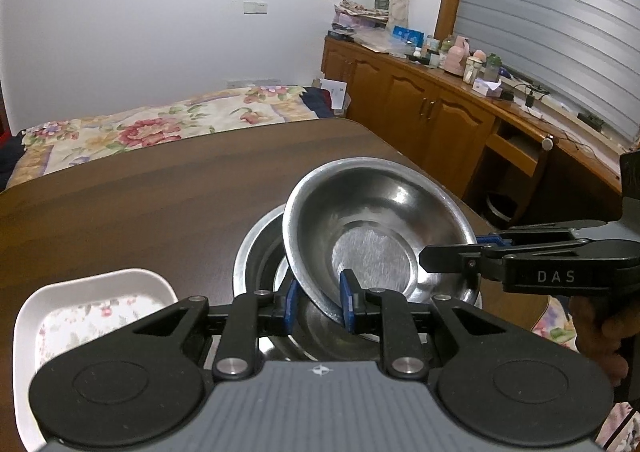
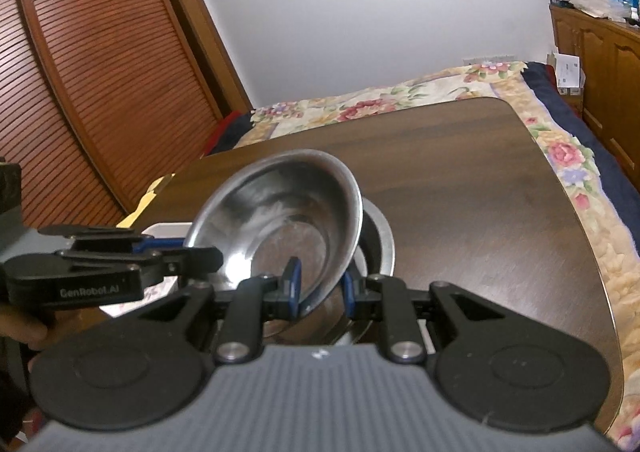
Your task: Organize plates and bowls
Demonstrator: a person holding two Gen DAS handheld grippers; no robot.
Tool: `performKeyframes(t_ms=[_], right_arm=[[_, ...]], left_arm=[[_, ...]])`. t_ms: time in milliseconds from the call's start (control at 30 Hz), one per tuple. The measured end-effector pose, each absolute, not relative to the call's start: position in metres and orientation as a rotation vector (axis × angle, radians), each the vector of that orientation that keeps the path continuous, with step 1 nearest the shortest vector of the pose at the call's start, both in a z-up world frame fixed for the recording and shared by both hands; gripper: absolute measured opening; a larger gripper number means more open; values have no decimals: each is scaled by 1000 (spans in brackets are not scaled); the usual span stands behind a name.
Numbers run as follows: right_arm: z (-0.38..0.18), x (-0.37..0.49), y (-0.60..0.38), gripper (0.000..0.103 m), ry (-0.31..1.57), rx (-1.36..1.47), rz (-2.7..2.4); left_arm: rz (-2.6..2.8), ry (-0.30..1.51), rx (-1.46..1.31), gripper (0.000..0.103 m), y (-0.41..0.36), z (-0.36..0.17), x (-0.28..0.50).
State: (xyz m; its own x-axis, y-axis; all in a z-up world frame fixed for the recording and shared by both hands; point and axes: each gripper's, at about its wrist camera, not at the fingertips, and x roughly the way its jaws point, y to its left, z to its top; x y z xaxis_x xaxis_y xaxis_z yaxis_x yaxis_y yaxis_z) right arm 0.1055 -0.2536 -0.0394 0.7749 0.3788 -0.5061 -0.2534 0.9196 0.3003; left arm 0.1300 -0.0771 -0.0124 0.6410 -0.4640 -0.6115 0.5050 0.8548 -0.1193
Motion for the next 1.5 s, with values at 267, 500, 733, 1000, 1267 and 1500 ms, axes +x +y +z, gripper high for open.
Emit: performKeyframes(t_ms=[267, 500, 733, 1000, 1267, 1500], right_arm=[[-41, 101, -247, 24, 571, 157, 341], [-44, 100, -238, 24, 549, 90, 313], [-47, 100, -233, 27, 529, 20, 294], [-45, 100, -228, 28, 506, -49, 266], [-47, 97, -222, 33, 459, -133, 234], [-41, 100, -230, 40, 451, -73, 243]], left_arm=[[-519, 672, 83, 24, -79, -21, 125], [-508, 668, 93, 25, -81, -27, 123], [-485, 652, 102, 25, -85, -30, 117], [-451, 626, 101, 25, -87, -36, 111], [-432, 611, 89, 25, -87, -41, 110], [-422, 600, 93, 24, -87, -41, 108]])
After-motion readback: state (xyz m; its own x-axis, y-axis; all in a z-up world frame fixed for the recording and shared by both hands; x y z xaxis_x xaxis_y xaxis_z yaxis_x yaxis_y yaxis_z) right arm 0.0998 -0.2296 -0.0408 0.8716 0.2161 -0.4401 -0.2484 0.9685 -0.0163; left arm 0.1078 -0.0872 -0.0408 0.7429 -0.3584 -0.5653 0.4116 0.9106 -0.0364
